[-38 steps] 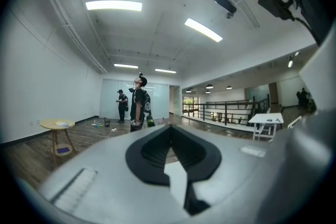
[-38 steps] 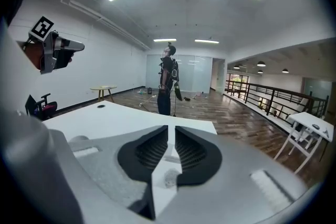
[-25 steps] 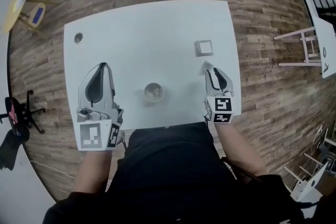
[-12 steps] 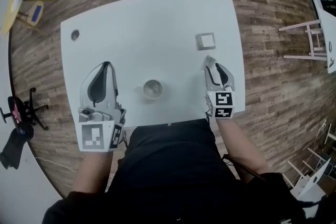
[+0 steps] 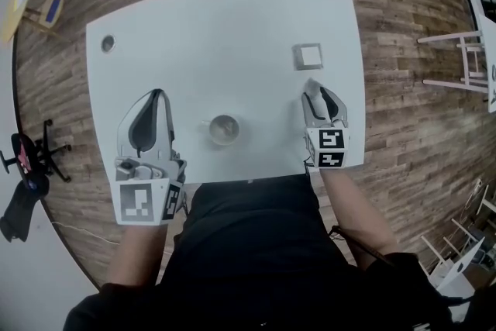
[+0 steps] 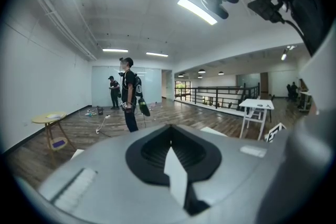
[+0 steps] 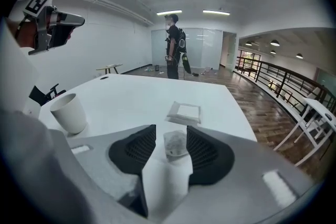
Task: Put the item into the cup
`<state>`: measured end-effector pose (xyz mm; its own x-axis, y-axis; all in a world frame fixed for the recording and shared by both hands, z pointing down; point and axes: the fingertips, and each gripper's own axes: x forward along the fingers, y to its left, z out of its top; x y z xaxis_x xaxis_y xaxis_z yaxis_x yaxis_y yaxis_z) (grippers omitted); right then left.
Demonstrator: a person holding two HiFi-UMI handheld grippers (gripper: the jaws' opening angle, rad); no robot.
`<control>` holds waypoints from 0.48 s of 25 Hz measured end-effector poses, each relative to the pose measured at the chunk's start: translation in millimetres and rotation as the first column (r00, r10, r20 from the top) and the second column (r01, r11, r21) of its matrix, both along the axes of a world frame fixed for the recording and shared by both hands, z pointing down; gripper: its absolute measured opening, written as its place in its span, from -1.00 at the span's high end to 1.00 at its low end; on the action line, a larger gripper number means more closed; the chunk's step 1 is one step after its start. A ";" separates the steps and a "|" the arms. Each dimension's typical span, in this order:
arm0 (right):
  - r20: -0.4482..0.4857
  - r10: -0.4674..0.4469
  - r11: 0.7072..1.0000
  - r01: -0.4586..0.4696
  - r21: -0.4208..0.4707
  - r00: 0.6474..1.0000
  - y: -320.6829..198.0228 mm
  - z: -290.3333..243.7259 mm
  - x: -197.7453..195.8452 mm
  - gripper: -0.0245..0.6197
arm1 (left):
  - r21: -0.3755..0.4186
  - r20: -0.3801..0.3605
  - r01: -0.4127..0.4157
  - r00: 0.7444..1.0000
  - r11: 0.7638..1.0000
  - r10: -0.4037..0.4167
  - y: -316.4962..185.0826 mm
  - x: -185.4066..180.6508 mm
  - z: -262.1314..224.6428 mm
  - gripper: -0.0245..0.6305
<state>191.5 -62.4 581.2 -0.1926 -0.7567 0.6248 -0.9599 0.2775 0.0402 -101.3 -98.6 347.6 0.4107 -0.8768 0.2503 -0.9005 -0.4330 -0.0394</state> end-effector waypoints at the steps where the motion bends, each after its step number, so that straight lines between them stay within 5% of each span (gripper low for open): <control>1: 0.002 0.000 1.000 0.000 -0.004 1.000 -0.8 1.6 0.6 0.37 | -0.004 0.001 0.003 1.000 1.000 -0.003 -0.1 -0.4 1.1 0.91; 12: -0.027 0.008 0.996 -0.010 -0.085 1.000 -0.5 16.2 4.8 0.34 | -0.038 0.012 0.030 1.000 0.999 -0.029 -0.4 -0.6 8.8 0.91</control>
<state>196.3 -62.8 597.4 -0.1686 -0.7025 0.6915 -0.9613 0.2723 0.0423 -101.9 -98.9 356.4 0.3818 -0.8781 0.2886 -0.9125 -0.4077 -0.0333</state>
